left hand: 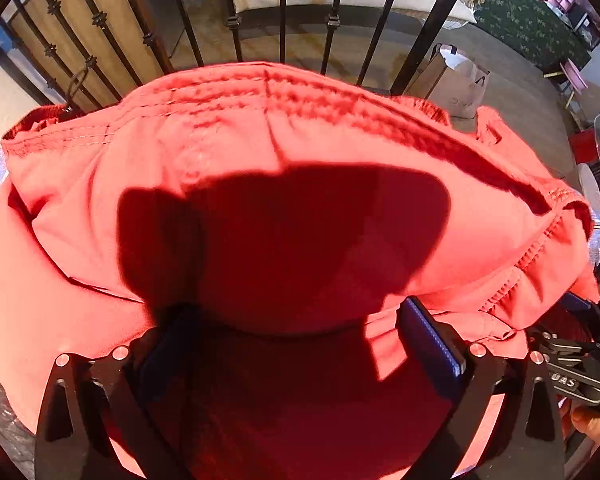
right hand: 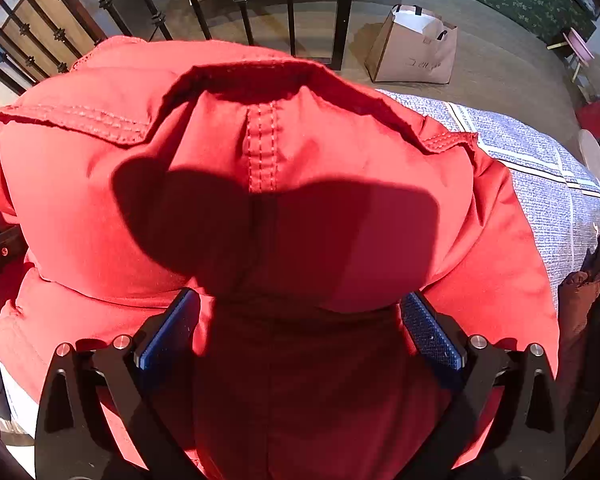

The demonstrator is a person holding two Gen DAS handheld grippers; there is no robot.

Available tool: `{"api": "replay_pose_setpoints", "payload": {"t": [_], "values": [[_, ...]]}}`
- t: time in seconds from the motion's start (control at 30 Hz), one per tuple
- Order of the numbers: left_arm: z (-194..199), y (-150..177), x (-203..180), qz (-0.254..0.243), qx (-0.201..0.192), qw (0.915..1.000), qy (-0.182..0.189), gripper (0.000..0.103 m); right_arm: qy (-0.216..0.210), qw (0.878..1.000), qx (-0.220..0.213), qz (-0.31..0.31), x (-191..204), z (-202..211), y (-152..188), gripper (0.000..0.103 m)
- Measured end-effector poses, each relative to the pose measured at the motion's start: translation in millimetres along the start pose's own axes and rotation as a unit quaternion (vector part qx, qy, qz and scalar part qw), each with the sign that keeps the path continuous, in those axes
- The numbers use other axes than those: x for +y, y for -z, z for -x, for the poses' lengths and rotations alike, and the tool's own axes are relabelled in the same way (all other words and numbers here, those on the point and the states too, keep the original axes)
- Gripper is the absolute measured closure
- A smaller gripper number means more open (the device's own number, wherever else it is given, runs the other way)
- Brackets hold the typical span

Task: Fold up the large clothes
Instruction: 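Press the folded red jacket flat with both grippers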

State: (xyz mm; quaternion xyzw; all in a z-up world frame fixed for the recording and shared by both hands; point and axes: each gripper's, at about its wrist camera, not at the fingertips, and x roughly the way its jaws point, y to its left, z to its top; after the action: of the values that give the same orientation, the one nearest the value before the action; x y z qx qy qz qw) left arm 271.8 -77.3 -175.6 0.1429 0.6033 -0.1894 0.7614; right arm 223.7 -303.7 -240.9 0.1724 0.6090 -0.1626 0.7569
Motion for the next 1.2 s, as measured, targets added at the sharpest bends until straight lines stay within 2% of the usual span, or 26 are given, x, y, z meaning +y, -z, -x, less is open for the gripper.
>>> {"api": "replay_pose_setpoints", "payload": {"t": [0.1, 0.23, 0.33, 0.43, 0.57, 0.7, 0.83, 1.0, 1.2], "values": [[21.7, 6.5, -1.0, 0.005, -0.015, 0.9998, -0.007, 0.007, -0.005, 1.000, 0.011, -0.001, -1.9, -1.0, -2.3, 0.004], [60.9, 25.9, 11.2, 0.020, -0.079, 0.9967, 0.001, 0.007, -0.004, 1.000, 0.013, -0.002, -2.7, -1.1, -2.8, 0.004], [68.1, 38.2, 33.4, 0.037, -0.093, 0.9946, -0.028, 0.007, -0.002, 1.000, 0.007, -0.003, -2.3, -1.3, 0.4, 0.004], [61.9, 45.3, 58.9, 0.054, -0.079, 0.9946, -0.040, 0.009, -0.001, 1.000, 0.006, -0.002, -1.6, -1.5, 1.7, 0.004], [48.7, 43.5, 69.3, 0.039, -0.069, 0.9956, -0.051, 0.010, -0.002, 1.000, 0.011, -0.001, -1.0, -1.7, 2.2, 0.004], [24.0, 33.3, 76.5, 0.051, -0.021, 0.9979, -0.035, 0.005, -0.003, 1.000, 0.010, 0.000, -0.4, -1.7, 1.8, 0.004], [4.1, 14.0, 89.2, 0.089, 0.029, 0.9954, 0.016, 0.005, -0.004, 1.000, 0.009, -0.002, -1.7, -3.9, -0.1, 0.004], [-7.9, 8.1, 95.0, 0.074, 0.048, 0.9952, 0.043, 0.004, -0.005, 1.000, 0.011, -0.003, -2.0, -5.8, -1.2, 0.004], [-17.3, 5.5, 90.7, 0.077, 0.058, 0.9948, 0.034, 0.004, 0.002, 1.000, 0.009, -0.002, 0.9, -8.5, -2.9, 0.004]]}}
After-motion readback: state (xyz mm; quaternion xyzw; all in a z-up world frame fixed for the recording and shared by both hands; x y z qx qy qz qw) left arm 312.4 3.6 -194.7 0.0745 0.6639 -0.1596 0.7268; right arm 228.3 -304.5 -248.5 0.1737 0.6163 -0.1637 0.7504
